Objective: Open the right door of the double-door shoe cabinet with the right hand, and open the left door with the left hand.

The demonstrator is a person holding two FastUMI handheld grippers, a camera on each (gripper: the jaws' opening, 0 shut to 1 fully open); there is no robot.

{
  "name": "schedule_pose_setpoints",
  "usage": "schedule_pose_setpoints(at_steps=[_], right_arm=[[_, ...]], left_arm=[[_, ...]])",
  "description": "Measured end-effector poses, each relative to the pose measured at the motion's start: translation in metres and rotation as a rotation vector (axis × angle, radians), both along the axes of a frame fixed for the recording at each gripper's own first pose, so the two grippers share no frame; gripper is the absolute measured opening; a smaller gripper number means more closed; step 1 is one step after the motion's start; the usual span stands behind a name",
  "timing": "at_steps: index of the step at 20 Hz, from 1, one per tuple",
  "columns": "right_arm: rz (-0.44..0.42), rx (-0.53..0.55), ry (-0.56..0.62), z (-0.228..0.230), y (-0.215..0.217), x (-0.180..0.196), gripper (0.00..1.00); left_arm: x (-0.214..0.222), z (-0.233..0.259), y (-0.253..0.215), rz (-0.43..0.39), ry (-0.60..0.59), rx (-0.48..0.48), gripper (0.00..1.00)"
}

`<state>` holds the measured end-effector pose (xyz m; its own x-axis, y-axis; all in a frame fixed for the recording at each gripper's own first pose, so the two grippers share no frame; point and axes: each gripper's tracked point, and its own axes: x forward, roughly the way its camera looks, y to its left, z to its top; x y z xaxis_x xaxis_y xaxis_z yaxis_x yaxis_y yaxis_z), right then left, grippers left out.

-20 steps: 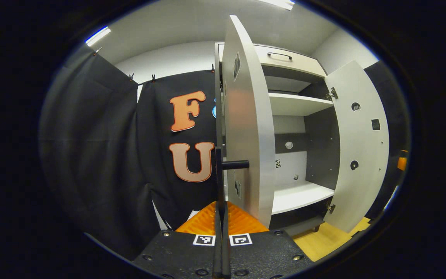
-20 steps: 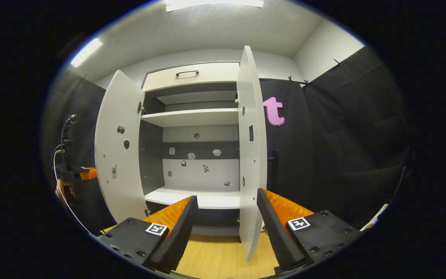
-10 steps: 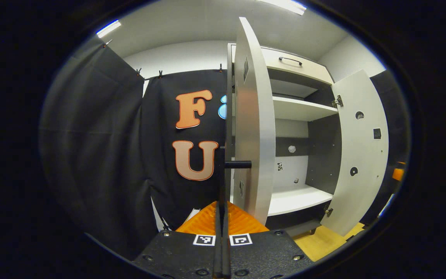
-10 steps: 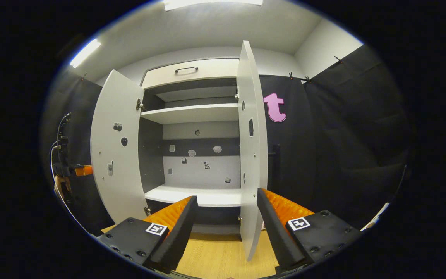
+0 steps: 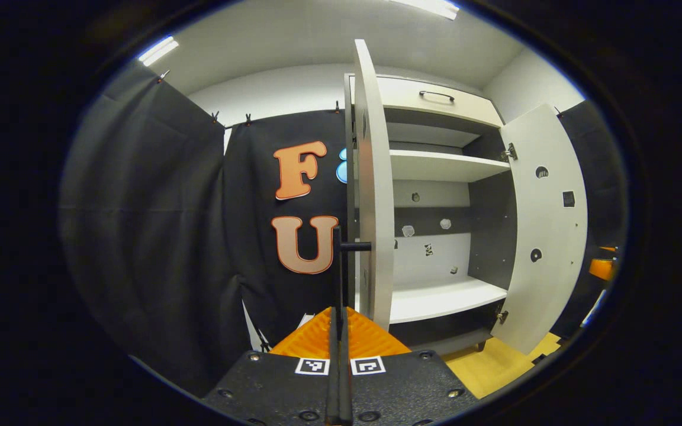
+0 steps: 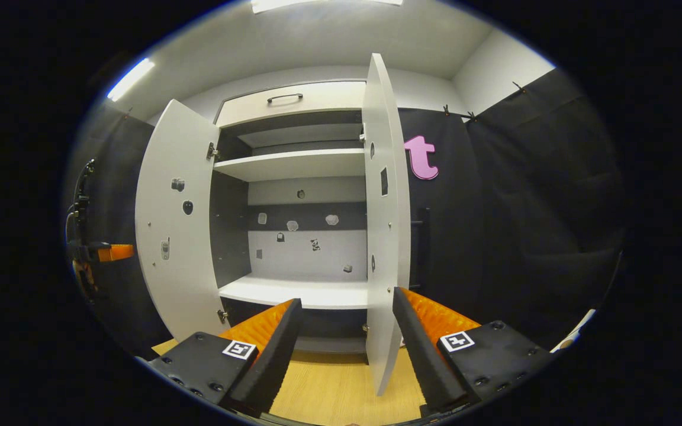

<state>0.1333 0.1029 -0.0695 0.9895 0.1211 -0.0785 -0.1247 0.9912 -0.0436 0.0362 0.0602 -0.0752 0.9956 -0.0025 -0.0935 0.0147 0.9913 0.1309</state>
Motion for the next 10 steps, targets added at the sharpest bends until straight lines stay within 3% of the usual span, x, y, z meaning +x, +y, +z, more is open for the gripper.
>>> schedule_pose_setpoints(at_steps=[3,4,5,8,10], right_arm=[[-0.015,-0.009,-0.023,0.004,-0.006,0.001,0.89],[-0.019,-0.009,-0.028,0.004,-0.006,0.001,0.89],[-0.018,-0.008,-0.032,0.005,-0.007,0.000,0.97],[-0.018,-0.007,-0.029,0.004,-0.009,-0.001,0.97],[-0.029,-0.003,-0.034,0.006,-0.013,-0.002,0.97]], left_arm=[[-0.013,0.013,-0.010,0.009,-0.021,0.033,0.01],[-0.018,0.016,-0.014,0.017,-0.024,0.043,0.12],[-0.022,0.018,-0.017,0.025,-0.023,0.045,0.18],[-0.030,0.023,-0.030,0.033,-0.030,0.020,0.39],[-0.034,0.029,-0.035,0.038,-0.043,0.017,0.47]])
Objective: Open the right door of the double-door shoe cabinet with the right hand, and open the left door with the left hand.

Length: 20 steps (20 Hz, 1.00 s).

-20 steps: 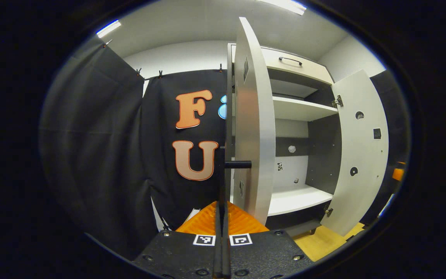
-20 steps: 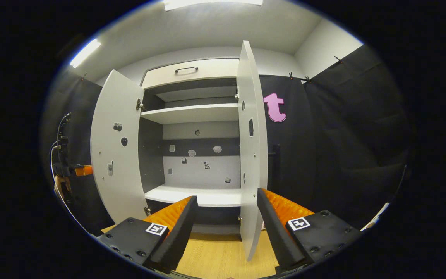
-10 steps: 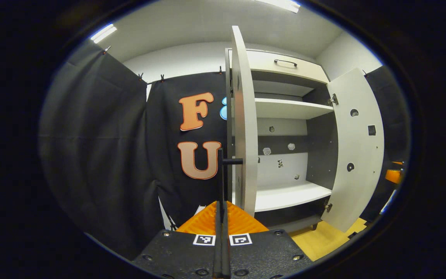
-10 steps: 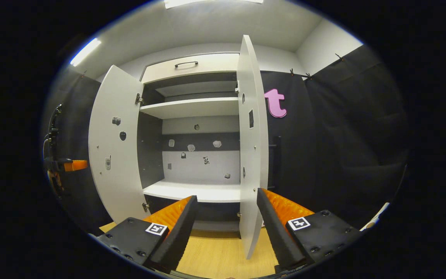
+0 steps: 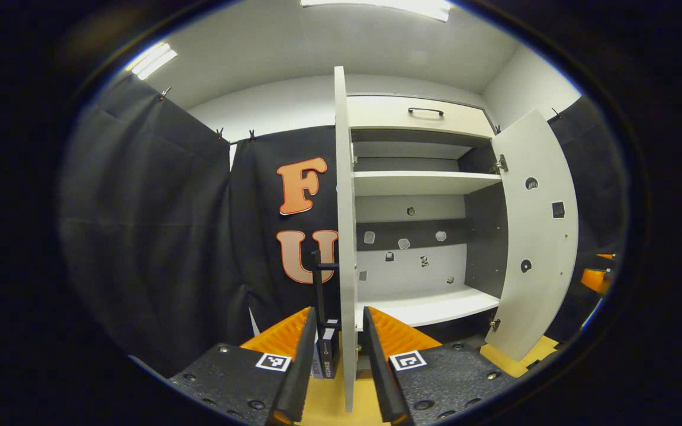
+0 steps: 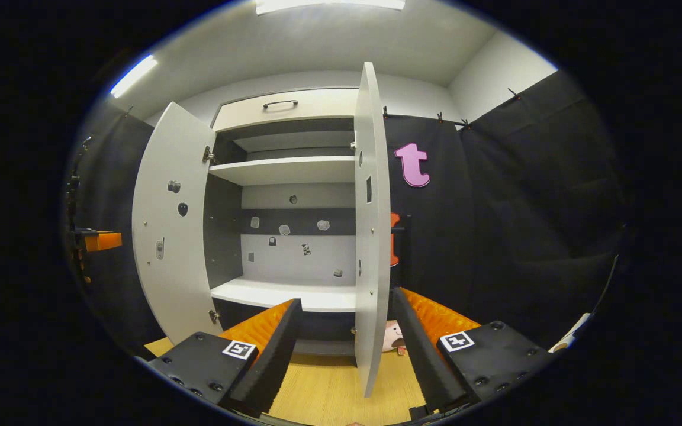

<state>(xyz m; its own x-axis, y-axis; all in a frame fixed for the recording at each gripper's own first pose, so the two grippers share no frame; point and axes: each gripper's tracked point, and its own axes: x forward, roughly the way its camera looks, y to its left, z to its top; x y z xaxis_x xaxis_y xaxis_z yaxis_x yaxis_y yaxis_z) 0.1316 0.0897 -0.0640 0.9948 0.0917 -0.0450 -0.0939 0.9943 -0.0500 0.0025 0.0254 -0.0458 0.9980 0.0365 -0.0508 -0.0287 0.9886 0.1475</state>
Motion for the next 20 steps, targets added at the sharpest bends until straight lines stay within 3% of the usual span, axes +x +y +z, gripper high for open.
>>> schedule_pose_setpoints(at_steps=[2,7,10,20], right_arm=[[-0.010,0.008,-0.008,0.001,-0.004,-0.001,0.97],[-0.042,0.024,-0.010,0.001,-0.013,0.005,0.97],[-0.052,0.027,-0.004,-0.001,-0.015,0.004,0.97],[-0.075,0.016,-0.029,0.003,-0.023,0.007,0.97]], left_arm=[[-0.003,0.006,-0.004,0.010,-0.020,-0.007,0.61],[-0.008,0.013,-0.035,-0.032,-0.045,-0.046,0.76],[-0.010,0.011,-0.059,-0.077,-0.035,-0.077,0.92],[-0.014,0.016,-0.076,-0.092,-0.055,-0.070,0.93]])
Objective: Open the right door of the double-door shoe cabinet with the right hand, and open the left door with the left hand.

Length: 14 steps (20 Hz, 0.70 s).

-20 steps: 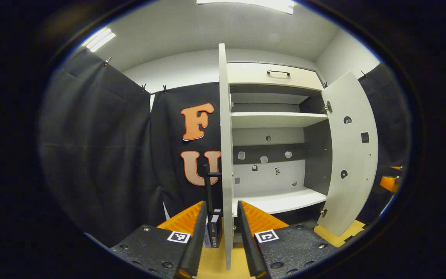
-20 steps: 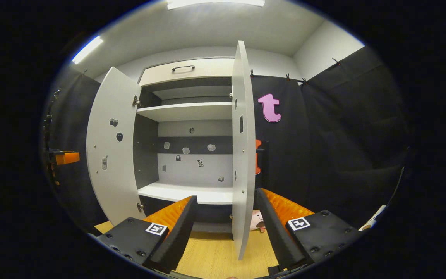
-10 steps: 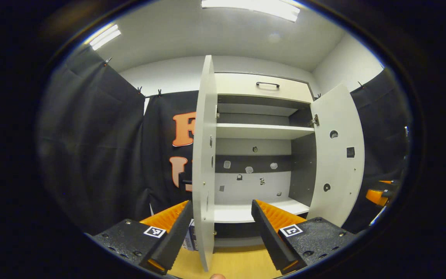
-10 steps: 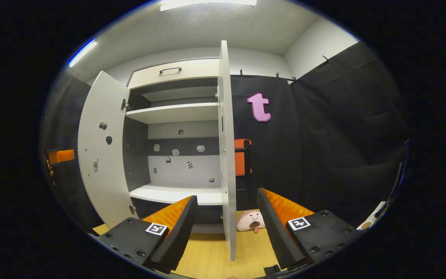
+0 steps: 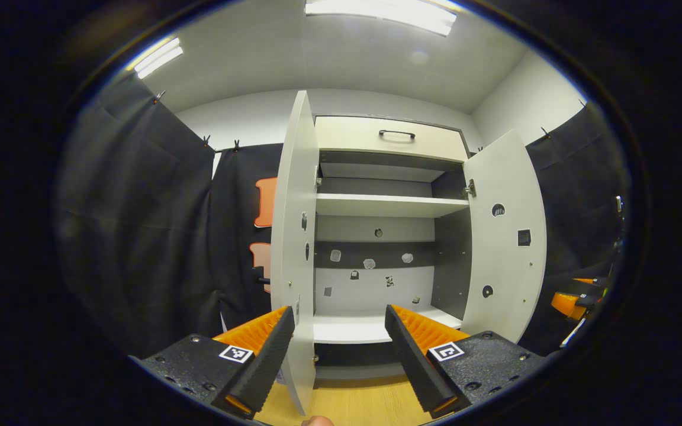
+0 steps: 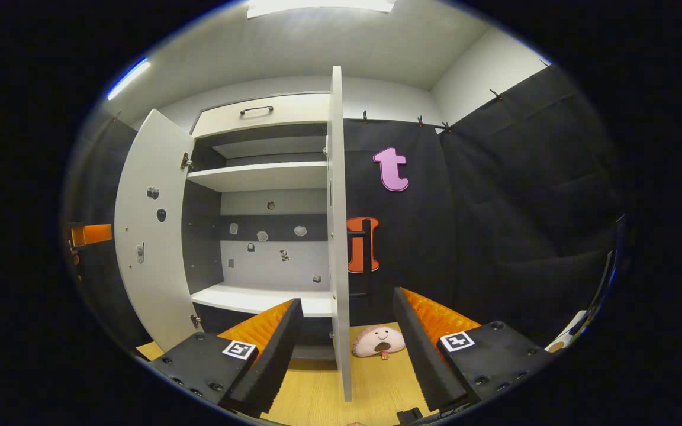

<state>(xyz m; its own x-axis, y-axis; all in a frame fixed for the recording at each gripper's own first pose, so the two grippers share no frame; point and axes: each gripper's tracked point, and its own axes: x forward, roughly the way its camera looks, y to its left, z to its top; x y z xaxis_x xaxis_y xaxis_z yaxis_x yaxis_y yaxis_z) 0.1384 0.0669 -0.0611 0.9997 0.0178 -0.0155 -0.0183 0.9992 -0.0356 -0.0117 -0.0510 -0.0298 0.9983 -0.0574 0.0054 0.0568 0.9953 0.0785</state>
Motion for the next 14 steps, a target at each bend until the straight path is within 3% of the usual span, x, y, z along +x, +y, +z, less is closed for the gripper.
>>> schedule_pose_setpoints(at_steps=[14], right_arm=[[-0.006,-0.009,0.003,-0.003,0.002,0.005,0.97]], left_arm=[[0.001,-0.001,0.013,0.053,-0.007,0.036,0.93]])
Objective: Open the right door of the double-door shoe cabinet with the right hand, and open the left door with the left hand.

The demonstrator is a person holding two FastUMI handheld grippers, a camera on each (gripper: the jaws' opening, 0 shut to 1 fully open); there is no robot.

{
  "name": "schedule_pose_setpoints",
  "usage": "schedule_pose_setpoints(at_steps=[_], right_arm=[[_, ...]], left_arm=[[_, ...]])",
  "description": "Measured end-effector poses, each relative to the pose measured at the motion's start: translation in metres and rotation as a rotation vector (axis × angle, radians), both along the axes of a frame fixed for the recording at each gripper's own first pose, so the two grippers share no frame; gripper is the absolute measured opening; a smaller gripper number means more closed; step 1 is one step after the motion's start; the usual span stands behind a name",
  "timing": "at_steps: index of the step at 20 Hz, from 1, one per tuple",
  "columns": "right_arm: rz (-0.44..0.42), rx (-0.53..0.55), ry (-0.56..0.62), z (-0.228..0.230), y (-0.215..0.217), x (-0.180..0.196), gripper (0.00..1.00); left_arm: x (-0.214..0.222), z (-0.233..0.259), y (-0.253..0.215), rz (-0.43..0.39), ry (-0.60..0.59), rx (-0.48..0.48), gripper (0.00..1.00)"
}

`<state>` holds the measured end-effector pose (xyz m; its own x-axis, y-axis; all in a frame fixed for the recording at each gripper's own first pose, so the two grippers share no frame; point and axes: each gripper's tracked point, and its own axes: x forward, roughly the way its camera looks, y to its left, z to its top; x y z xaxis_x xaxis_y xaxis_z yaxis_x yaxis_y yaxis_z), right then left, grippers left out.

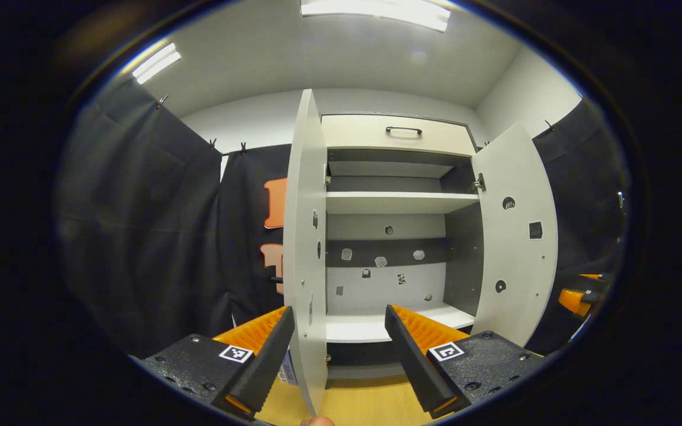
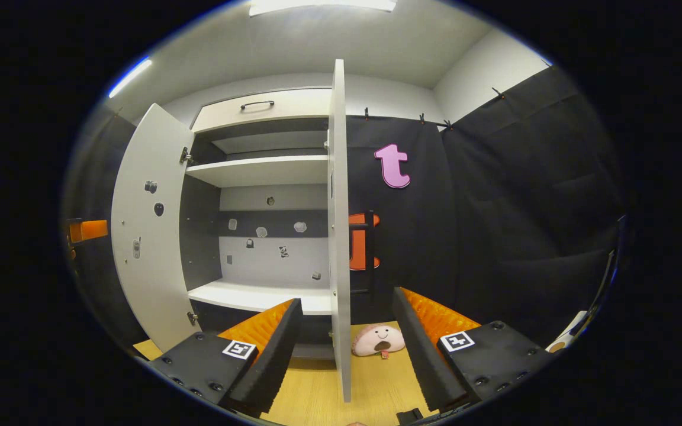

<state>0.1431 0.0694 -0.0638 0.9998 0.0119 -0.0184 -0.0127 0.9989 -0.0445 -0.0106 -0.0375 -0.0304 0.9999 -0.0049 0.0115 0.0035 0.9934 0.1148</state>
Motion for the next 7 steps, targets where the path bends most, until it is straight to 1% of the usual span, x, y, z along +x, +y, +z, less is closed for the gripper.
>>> schedule_pose_setpoints(at_steps=[5,6,7], right_arm=[[0.003,0.005,-0.002,-0.0018,0.0022,0.0035,0.97],[0.004,0.006,0.002,-0.0026,0.0023,0.0036,0.89],[0.008,0.010,0.005,-0.0033,0.0037,0.0031,0.89]], left_arm=[[-0.0024,0.0044,-0.0035,-0.007,-0.018,0.007,0.93],[-0.0024,0.0041,-0.0038,-0.005,-0.021,0.007,0.93],[-0.0026,0.0033,-0.0031,-0.002,-0.022,0.008,0.93]])
